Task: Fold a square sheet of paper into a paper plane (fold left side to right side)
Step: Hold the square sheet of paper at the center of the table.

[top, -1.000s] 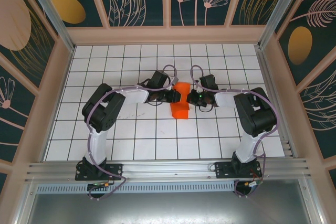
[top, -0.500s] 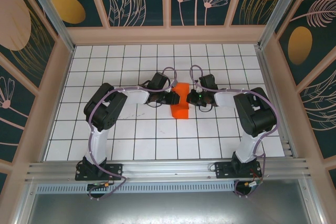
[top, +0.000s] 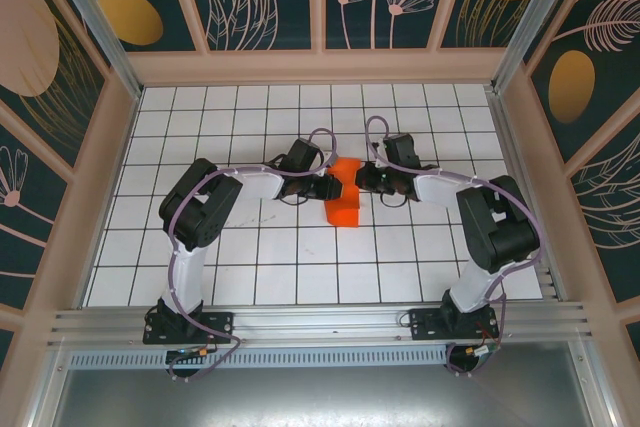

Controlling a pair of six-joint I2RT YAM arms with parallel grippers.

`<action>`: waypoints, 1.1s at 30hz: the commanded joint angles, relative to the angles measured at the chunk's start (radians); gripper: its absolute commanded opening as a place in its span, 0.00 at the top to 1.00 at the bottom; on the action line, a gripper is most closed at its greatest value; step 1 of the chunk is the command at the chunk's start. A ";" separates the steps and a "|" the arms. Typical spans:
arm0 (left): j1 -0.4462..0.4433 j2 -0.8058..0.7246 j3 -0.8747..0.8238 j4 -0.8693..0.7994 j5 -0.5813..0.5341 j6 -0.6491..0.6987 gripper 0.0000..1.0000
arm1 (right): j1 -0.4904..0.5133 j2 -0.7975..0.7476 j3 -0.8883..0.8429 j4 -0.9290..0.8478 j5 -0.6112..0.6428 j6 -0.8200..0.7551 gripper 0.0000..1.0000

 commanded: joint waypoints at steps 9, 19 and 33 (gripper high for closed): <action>-0.004 0.025 -0.034 -0.064 -0.045 0.022 0.78 | 0.001 0.189 0.142 0.047 -0.067 0.017 1.00; -0.013 -0.011 -0.062 -0.087 -0.047 0.071 0.79 | 0.002 0.276 0.166 -0.077 0.000 0.015 1.00; -0.073 -0.103 -0.216 -0.129 -0.046 0.154 0.81 | 0.003 0.278 0.160 -0.112 0.022 0.012 1.00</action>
